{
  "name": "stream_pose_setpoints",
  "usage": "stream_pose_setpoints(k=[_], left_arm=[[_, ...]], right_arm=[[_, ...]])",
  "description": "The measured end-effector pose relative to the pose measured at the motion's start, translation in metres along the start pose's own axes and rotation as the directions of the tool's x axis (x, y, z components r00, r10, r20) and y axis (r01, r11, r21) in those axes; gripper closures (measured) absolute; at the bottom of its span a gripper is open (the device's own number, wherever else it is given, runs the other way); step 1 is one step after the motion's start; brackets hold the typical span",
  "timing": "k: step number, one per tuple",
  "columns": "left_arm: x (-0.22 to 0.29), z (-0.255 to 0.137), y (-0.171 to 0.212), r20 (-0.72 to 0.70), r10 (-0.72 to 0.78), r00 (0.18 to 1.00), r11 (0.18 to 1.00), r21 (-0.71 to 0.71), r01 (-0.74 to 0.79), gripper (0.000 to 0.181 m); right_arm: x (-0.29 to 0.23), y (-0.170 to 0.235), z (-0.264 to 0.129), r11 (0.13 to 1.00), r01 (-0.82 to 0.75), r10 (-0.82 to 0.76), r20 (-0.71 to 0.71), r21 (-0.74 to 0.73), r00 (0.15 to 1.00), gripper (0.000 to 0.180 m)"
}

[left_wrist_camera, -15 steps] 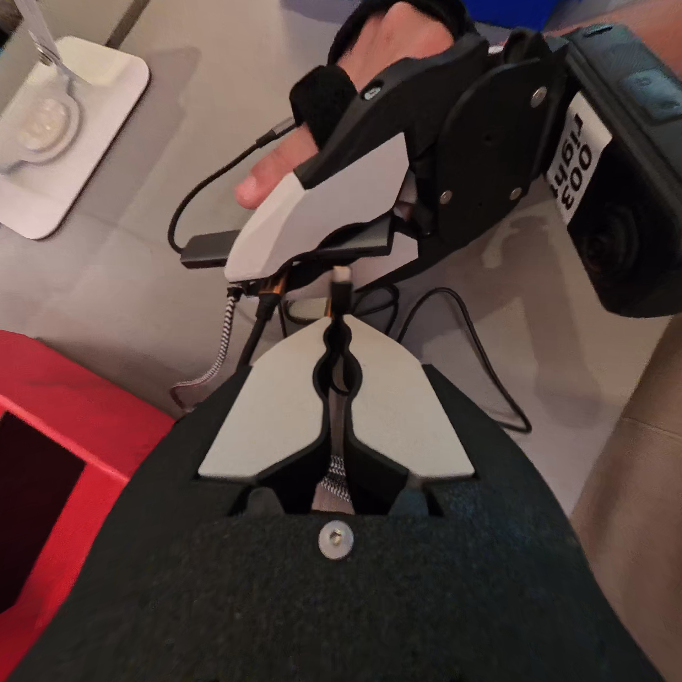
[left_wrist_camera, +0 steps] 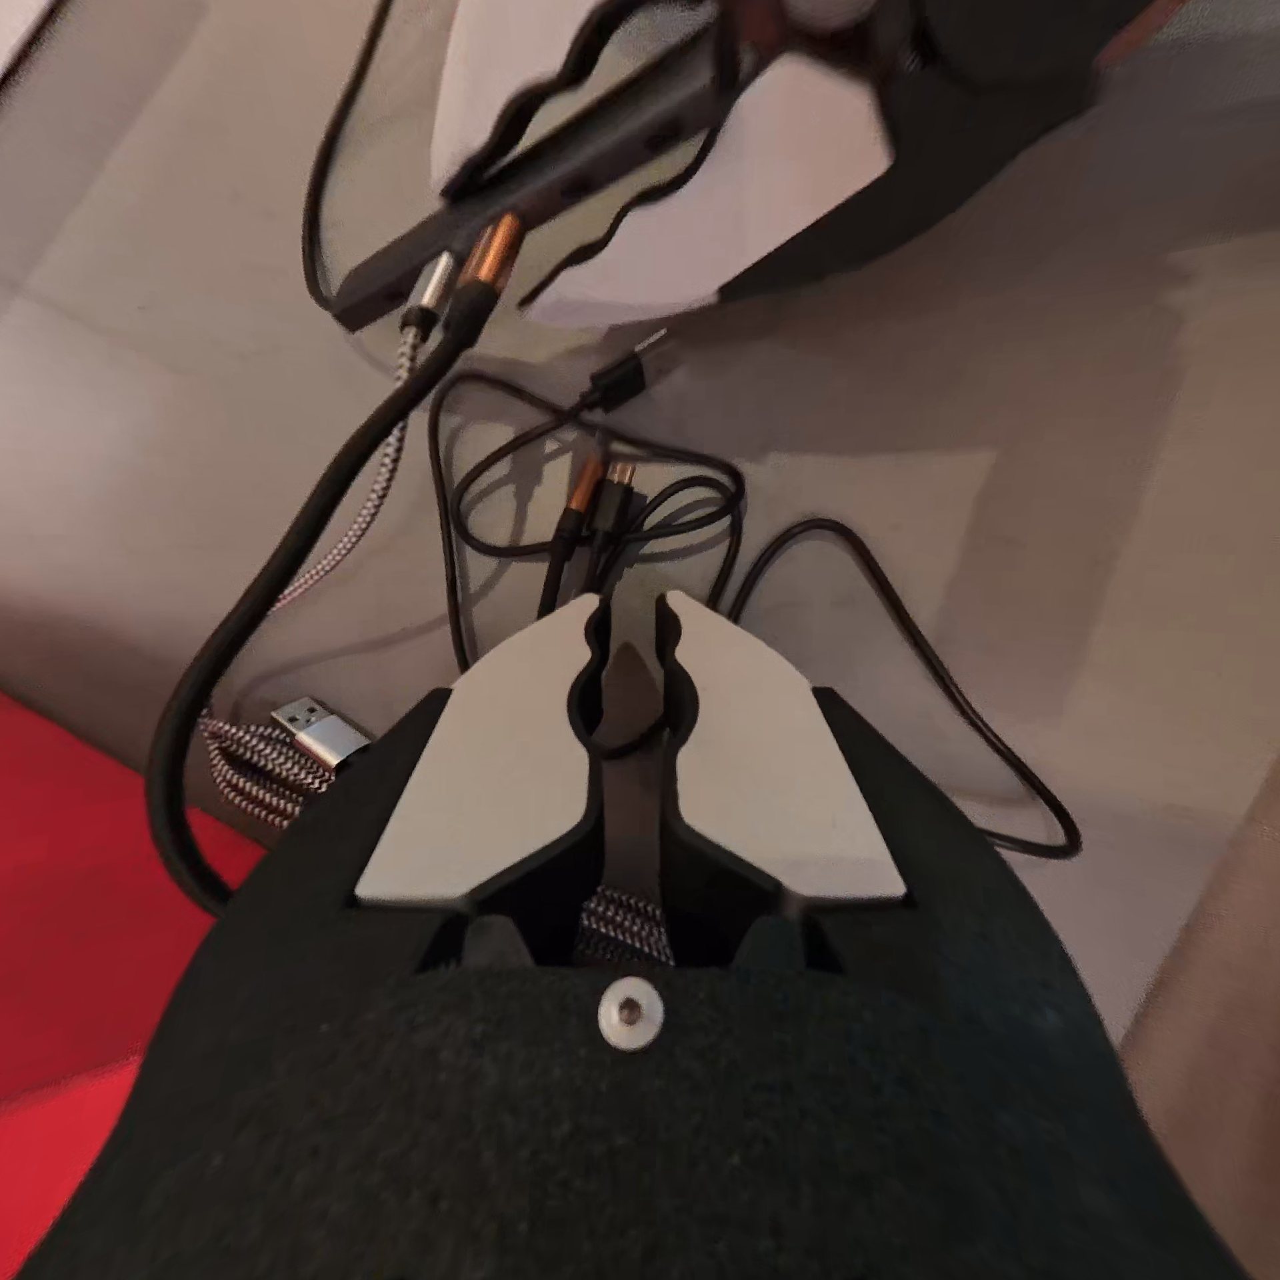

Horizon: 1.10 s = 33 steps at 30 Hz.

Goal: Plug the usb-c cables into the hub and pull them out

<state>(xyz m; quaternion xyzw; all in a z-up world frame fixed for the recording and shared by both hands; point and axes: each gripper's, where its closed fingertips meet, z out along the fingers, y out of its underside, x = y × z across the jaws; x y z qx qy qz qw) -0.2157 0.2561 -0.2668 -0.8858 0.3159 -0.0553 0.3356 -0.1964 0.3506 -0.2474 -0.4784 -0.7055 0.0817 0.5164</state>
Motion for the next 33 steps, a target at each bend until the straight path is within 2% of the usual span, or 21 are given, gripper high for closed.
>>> stream_pose_setpoints(k=[3, 7, 10, 13, 17, 19, 22, 24, 26, 28, 31, 33], left_arm=[[-0.012, 0.011, 0.012, 0.072, -0.002, 0.997, 0.999, -0.039, 0.005, 0.168], [-0.017, 0.011, 0.008, 0.101, -0.019, 0.995, 1.0, -0.001, 0.019, 0.164], [-0.02, 0.008, -0.003, 0.138, -0.004, 0.99, 0.999, 0.054, -0.003, 0.164], [-0.014, 0.006, -0.008, 0.08, -0.005, 0.997, 0.997, 0.074, -0.001, 0.163], [-0.011, 0.005, -0.002, 0.04, -0.018, 0.999, 0.998, 0.061, 0.015, 0.163], [-0.012, 0.006, -0.001, 0.032, -0.021, 0.999, 0.998, 0.066, 0.019, 0.163], [-0.014, 0.013, -0.001, 0.033, -0.026, 0.999, 0.998, 0.056, 0.024, 0.162], [-0.017, 0.017, 0.002, 0.049, -0.021, 0.999, 0.999, 0.038, 0.019, 0.163], [-0.022, 0.018, 0.002, 0.08, -0.02, 0.997, 0.999, 0.033, 0.017, 0.176], [-0.019, 0.015, 0.003, 0.058, -0.024, 0.998, 1.0, 0.021, 0.023, 0.178], [-0.01, 0.003, -0.001, -0.005, -0.064, 0.998, 0.997, 0.053, 0.064, 0.179], [0.001, -0.006, -0.006, -0.069, -0.052, 0.996, 0.995, 0.077, 0.057, 0.179]], right_arm=[[-0.007, 0.019, -0.012, 0.987, -0.128, 0.129, 0.003, -0.092, 0.992, 0.156], [-0.002, 0.025, -0.024, 0.993, -0.057, 0.044, -0.119, -0.101, 0.992, 0.18], [0.006, 0.02, -0.031, 0.997, -0.04, 0.028, -0.199, -0.059, 0.98, 0.18], [0.01, 0.014, -0.034, 0.997, -0.073, 0.068, -0.232, -0.013, 0.97, 0.18], [-0.011, 0.001, -0.038, 0.995, -0.101, 0.099, -0.103, -0.011, 0.99, 0.18], [-0.022, -0.016, -0.046, 0.967, -0.251, 0.251, 0.007, 0.03, 0.968, 0.18], [-0.038, -0.027, -0.053, 0.904, -0.428, 0.425, 0.097, 0.012, 0.9, 0.161], [-0.045, -0.024, -0.055, 0.88, -0.475, 0.474, 0.099, -0.017, 0.875, 0.16], [-0.048, -0.017, -0.052, 0.845, -0.531, 0.534, 0.094, -0.062, 0.84, 0.159], [-0.049, -0.011, -0.049, 0.811, -0.576, 0.584, 0.088, -0.106, 0.807, 0.152], [-0.052, -0.024, -0.047, 0.827, -0.553, 0.562, 0.108, -0.101, 0.82, 0.145], [-0.056, -0.037, -0.047, 0.846, -0.53, 0.533, 0.122, -0.06, 0.837, 0.147]])
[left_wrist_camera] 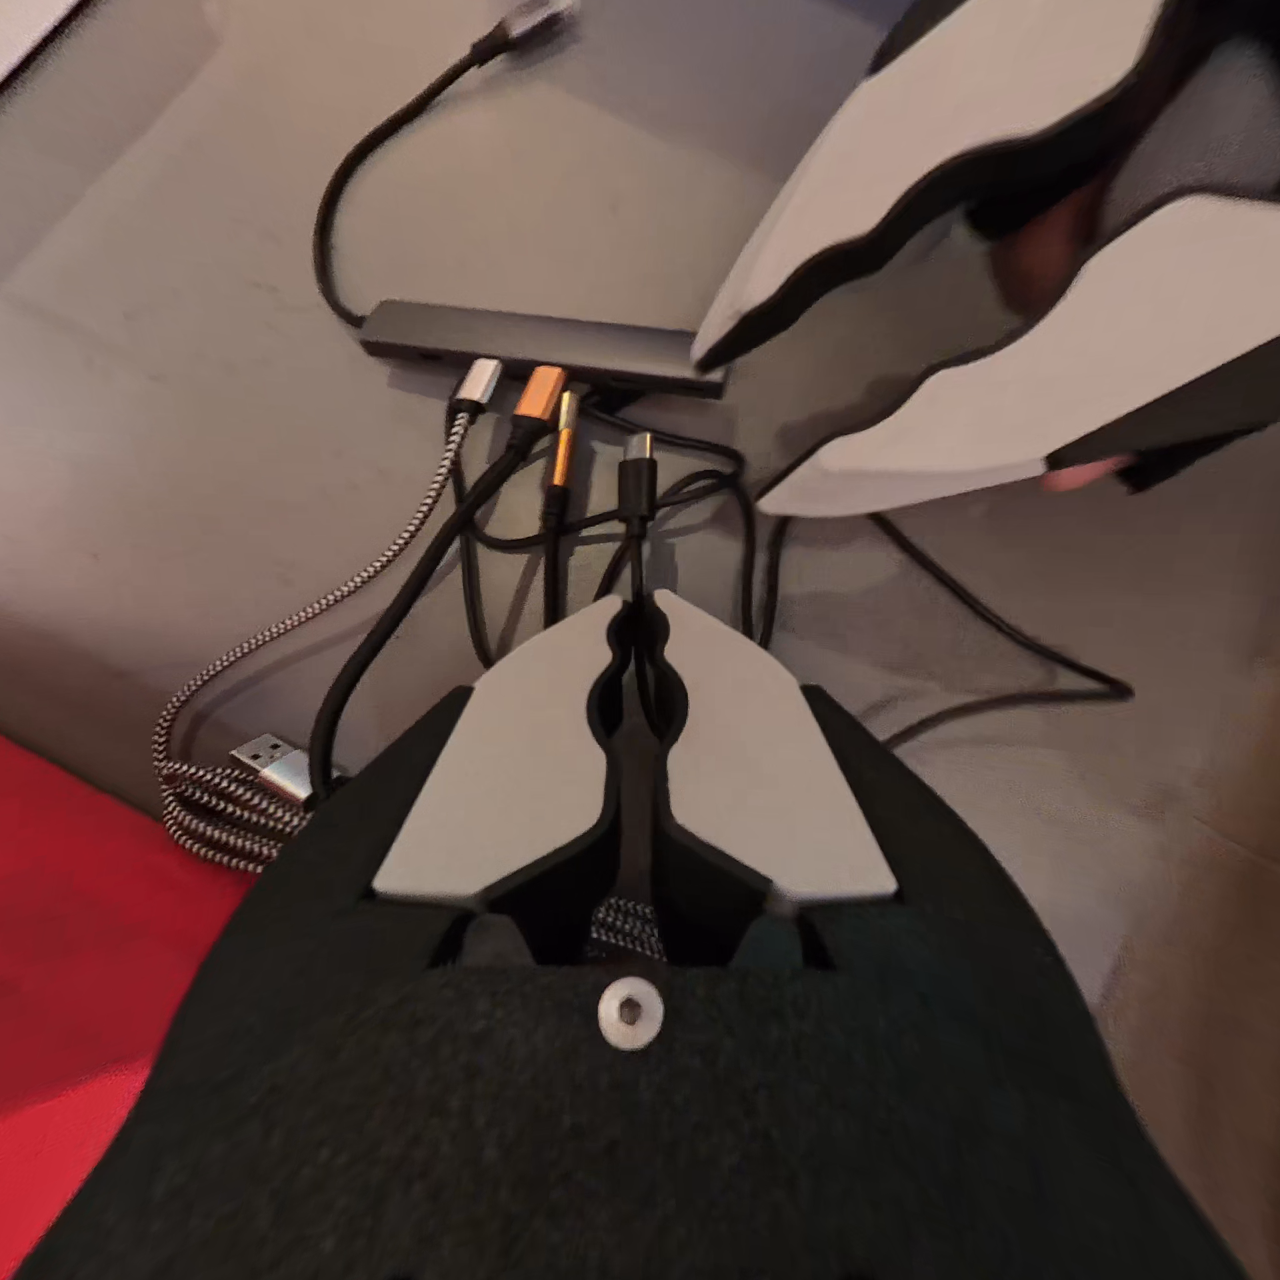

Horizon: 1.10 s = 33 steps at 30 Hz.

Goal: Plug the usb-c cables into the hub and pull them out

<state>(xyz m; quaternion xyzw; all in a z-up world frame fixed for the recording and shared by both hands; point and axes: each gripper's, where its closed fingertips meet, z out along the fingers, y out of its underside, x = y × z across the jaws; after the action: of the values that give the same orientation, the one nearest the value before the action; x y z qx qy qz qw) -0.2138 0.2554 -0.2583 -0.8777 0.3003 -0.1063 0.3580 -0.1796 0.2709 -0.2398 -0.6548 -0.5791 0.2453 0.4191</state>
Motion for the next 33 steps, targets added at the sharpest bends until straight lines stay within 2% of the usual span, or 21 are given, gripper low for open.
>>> stream_pose_setpoints(k=[2, 4, 7, 10, 12, 15, 18, 20, 23, 25, 26, 33], left_arm=[[0.007, -0.009, -0.005, -0.006, 0.042, 0.999, 0.999, 0.028, -0.042, 0.179], [0.012, -0.016, -0.008, 0.017, 0.118, 0.993, 0.991, 0.053, -0.119, 0.179], [0.023, -0.023, -0.009, 0.04, 0.154, 0.987, 0.982, 0.109, -0.157, 0.179], [0.03, -0.03, -0.011, 0.062, 0.133, 0.989, 0.976, 0.163, -0.141, 0.179], [0.03, -0.037, -0.014, 0.104, 0.128, 0.986, 0.97, 0.194, -0.147, 0.179], [0.039, -0.048, -0.023, 0.134, 0.15, 0.98, 0.948, 0.262, -0.181, 0.179], [0.042, -0.054, -0.027, 0.199, 0.191, 0.961, 0.929, 0.279, -0.243, 0.179], [0.041, -0.055, -0.026, 0.22, 0.197, 0.955, 0.926, 0.277, -0.255, 0.179], [0.043, -0.052, -0.023, 0.222, 0.205, 0.953, 0.925, 0.274, -0.262, 0.179], [0.044, -0.053, -0.025, 0.239, 0.223, 0.945, 0.919, 0.271, -0.285, 0.179], [0.044, -0.053, -0.025, 0.245, 0.227, 0.943, 0.917, 0.272, -0.291, 0.179], [0.046, -0.06, -0.031, 0.227, 0.189, 0.956, 0.892, 0.367, -0.263, 0.176]], right_arm=[[-0.01, -0.007, 0.0, 0.997, -0.049, 0.046, 0.054, 0.054, 0.998, 0.151], [-0.014, -0.011, -0.002, 0.981, -0.177, 0.165, 0.139, 0.084, 0.976, 0.151], [-0.017, -0.025, -0.013, 0.91, -0.387, 0.334, 0.289, 0.151, 0.897, 0.154], [-0.024, -0.023, -0.014, 0.885, -0.452, 0.39, 0.359, 0.107, 0.848, 0.15], [-0.027, -0.022, -0.016, 0.861, -0.501, 0.431, 0.394, 0.09, 0.812, 0.154], [-0.036, -0.034, -0.025, 0.774, -0.63, 0.51, 0.52, 0.072, 0.686, 0.18], [-0.042, -0.045, -0.033, 0.68, -0.733, 0.559, 0.619, 0.039, 0.552, 0.178], [-0.049, -0.05, -0.04, 0.649, -0.761, 0.556, 0.675, 0.012, 0.485, 0.162], [-0.049, -0.053, -0.042, 0.608, -0.794, 0.582, 0.683, -0.006, 0.441, 0.156], [-0.045, -0.05, -0.038, 0.591, -0.807, 0.609, 0.653, 0.004, 0.45, 0.174], [-0.043, -0.05, -0.037, 0.571, -0.821, 0.621, 0.653, 0.003, 0.434, 0.175], [-0.043, -0.055, -0.042, 0.369, -0.926, 0.643, 0.743, -0.086, 0.188, 0.176]])
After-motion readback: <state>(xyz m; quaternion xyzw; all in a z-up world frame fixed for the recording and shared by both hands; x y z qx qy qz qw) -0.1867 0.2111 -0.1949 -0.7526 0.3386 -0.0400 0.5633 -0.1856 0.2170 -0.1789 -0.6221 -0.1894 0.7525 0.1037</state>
